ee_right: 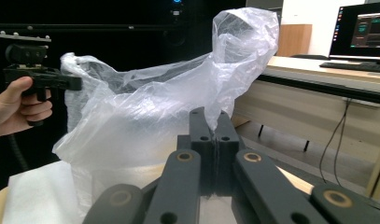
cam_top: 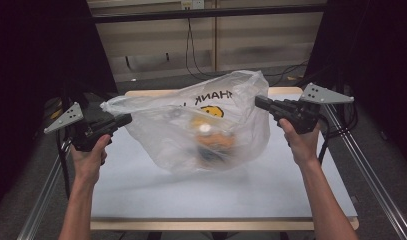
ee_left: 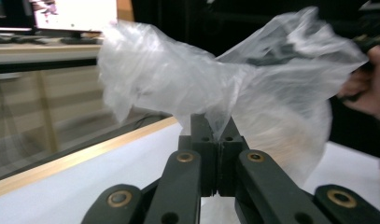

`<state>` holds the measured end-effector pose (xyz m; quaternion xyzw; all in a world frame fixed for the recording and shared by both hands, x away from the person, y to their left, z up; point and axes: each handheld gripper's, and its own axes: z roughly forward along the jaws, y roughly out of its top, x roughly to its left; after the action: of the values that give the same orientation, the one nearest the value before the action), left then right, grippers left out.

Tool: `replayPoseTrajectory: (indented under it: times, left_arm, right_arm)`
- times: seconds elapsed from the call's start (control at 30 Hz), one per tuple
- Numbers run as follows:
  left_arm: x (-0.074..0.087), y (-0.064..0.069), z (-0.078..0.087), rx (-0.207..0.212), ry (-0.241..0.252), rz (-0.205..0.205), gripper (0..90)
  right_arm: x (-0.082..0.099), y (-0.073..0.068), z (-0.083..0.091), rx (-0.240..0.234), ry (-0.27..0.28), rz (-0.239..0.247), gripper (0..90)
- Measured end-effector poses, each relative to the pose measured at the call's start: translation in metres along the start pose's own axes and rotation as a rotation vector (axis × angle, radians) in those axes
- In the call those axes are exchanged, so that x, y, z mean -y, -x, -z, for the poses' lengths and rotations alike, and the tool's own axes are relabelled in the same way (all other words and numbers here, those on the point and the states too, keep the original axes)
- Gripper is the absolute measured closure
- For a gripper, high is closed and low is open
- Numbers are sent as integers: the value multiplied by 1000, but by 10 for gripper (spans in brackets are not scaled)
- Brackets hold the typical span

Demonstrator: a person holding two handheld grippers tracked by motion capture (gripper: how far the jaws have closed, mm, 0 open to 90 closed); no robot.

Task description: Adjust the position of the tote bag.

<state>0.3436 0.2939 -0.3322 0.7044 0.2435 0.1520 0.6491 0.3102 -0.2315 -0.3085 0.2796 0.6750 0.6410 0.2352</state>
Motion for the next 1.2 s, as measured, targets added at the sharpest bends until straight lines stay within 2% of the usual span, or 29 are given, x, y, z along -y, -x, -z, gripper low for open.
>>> replayPoseTrajectory:
  times: [0.13,0.17,0.23,0.27,0.3,0.33,0.43,0.47,0.5,0.53,0.57,0.63,0.67,0.83,0.87,0.93,1.03,1.07,1.17,1.2]
  left_arm:
    - [1,2,-5,10,-14,-2,897]
    - [0,2,-6,10,-26,-18,897]
    - [-1,4,-7,14,-9,0,898]
    - [-2,4,-7,16,-23,-20,898]
    - [-2,5,-8,17,-18,-16,898]
    - [-3,6,-8,19,-28,-26,899]
    - [-5,12,-11,20,-30,-37,899]
    - [-6,14,-12,13,-26,-33,899]
    - [-6,15,-12,24,-45,-50,899]
    - [-6,16,-13,15,-56,-66,899]
    - [-7,18,-15,4,-68,-65,899]
    - [-6,19,-16,11,-69,-70,899]
    - [-6,20,-19,22,-74,-76,899]
    - [-5,20,-18,9,-88,-75,899]
    - [-5,18,-17,15,-81,-65,899]
    - [-4,15,-14,1,-85,-58,900]
    - [-1,10,-12,-4,-84,-41,900]
    - [-1,10,-12,-9,-98,-49,900]
    - [3,10,-16,13,-112,-53,900]
    - [3,11,-18,6,-116,-52,900]
  right_arm:
    - [-1,0,2,2,1,-2,852]
    - [-1,0,2,2,2,-4,835]
    - [-1,-1,1,-5,4,-4,788]
    - [-1,-1,1,-6,0,-5,787]
    - [-1,-1,0,-7,-2,-2,784]
    - [-1,-1,0,-5,-11,-1,786]
    - [-1,-2,-1,4,-17,3,891]
    - [-2,-2,-1,12,-16,7,897]
    - [-3,-2,1,20,-15,1,900]
    - [-4,-1,3,26,-12,1,900]
    - [-5,-1,5,35,-15,0,900]
    - [-6,0,8,36,-9,-3,900]
    - [-8,2,16,40,-7,-8,900]
    - [-10,3,31,69,-12,-5,900]
    - [-9,3,33,73,-15,-3,900]
    - [-5,5,43,96,-50,3,900]
    - [2,9,54,126,-72,-8,900]
    - [5,10,58,137,-76,-17,900]
    - [12,14,66,141,-94,-29,900]
    - [14,14,68,145,-106,-25,900]
